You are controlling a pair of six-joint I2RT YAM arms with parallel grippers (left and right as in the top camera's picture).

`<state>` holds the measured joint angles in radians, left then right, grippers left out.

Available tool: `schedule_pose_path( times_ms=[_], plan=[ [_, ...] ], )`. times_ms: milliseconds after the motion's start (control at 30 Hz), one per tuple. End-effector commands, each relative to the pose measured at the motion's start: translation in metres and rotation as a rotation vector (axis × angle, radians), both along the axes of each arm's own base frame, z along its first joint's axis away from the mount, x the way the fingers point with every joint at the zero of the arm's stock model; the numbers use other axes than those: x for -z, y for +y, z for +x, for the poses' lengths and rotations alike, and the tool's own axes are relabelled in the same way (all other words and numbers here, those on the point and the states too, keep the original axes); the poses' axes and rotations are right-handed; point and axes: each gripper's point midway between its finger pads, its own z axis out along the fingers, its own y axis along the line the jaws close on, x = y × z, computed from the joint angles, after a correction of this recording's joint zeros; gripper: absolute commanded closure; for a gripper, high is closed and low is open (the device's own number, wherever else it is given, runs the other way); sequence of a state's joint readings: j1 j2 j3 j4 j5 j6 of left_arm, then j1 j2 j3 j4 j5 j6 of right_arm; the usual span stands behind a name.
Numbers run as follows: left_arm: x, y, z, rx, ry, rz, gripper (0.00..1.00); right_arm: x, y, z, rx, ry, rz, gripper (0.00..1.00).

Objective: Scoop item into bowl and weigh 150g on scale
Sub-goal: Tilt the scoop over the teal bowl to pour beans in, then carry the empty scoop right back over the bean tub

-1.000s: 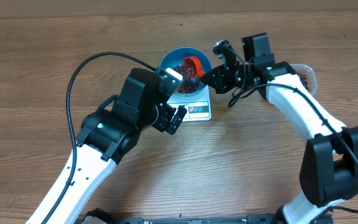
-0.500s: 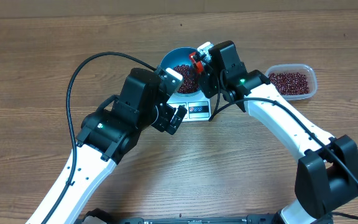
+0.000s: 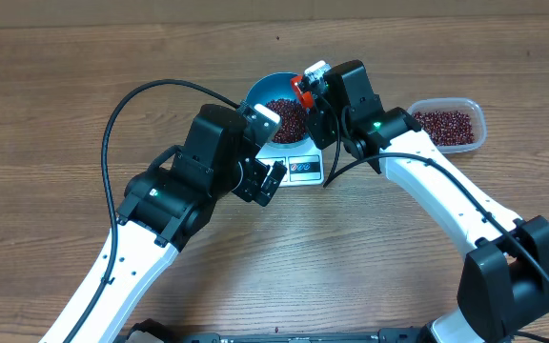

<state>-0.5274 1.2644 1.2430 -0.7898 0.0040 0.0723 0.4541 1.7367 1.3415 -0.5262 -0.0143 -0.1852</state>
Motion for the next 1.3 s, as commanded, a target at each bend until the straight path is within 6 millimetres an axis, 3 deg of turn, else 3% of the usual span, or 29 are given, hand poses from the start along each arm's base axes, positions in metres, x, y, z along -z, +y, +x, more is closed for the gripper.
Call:
schedule_pose_path(
  times_ms=[0, 367, 567, 733, 967, 1267],
  plan=[
    [0.004, 0.0, 0.0, -0.01, 0.018, -0.009, 0.01, -0.02, 0.002, -0.001, -0.011, -0.041, 0.02, 0.96],
    [0.004, 0.0, 0.0, -0.01, 0.018, -0.009, 0.01, -0.029, 0.007, -0.007, -0.038, -0.058, 0.019, 0.96],
    [0.004, 0.0, 0.0, -0.01, 0.018, -0.009, 0.01, -0.067, -0.001, -0.019, -0.008, -0.102, 0.067, 0.96],
    [0.004, 0.0, 0.0, -0.01, 0.018, -0.009, 0.01, -0.075, -0.047, -0.019, 0.22, -0.085, 0.043, 0.96],
    [0.004, 0.0, 0.0, -0.01, 0.018, -0.009, 0.0, -0.051, -0.134, -0.026, 0.604, 0.064, 0.042, 0.96],
    [0.004, 0.0, 0.0, -0.01, 0.018, -0.009, 0.0, -0.032, -0.21, -0.048, 0.854, 0.192, 0.02, 0.96]
  ],
)
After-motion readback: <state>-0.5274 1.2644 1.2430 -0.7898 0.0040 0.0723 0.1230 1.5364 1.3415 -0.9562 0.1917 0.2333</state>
